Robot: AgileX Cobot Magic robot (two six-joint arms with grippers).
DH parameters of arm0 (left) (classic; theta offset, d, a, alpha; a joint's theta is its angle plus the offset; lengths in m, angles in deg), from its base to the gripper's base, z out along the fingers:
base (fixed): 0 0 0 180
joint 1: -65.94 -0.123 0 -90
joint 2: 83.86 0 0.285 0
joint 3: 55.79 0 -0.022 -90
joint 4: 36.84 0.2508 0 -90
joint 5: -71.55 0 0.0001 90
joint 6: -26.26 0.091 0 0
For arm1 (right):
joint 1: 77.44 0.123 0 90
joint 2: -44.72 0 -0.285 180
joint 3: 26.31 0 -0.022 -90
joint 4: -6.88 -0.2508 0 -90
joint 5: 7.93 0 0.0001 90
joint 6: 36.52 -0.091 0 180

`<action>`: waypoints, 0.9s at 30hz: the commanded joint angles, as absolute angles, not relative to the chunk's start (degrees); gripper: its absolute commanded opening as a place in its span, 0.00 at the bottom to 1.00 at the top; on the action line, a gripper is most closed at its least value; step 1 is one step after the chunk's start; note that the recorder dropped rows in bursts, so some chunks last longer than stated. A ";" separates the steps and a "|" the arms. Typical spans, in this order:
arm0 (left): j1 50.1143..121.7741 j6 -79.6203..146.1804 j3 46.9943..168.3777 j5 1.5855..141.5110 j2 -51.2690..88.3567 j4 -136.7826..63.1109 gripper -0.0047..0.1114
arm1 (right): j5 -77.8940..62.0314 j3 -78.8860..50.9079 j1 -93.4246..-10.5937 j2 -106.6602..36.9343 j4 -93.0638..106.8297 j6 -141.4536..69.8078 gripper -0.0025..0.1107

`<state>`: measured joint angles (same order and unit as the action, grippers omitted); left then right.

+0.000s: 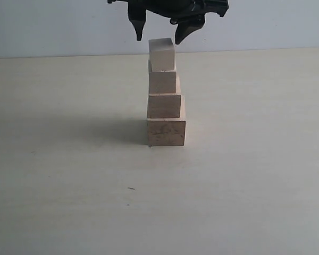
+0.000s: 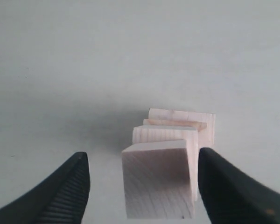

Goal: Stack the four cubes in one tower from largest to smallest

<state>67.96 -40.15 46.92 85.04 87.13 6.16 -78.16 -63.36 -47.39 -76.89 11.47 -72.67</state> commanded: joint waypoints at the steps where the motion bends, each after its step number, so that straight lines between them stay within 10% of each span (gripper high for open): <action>1: 68.30 -39.90 46.99 84.78 86.93 6.42 0.04 | -77.89 -66.14 -47.61 -76.37 11.93 -71.60 0.58; 11: 68.30 -39.90 46.99 84.78 86.93 6.42 0.04 | -77.89 -71.27 -47.61 -75.70 19.93 -70.08 0.56; 17: 68.30 -39.90 46.99 84.78 86.93 6.42 0.04 | -77.89 -72.36 -55.18 -72.67 28.56 -66.17 0.02; 27: 68.30 -39.90 46.99 84.78 86.93 6.42 0.04 | -72.41 -62.42 -81.09 -61.25 17.01 -49.25 0.02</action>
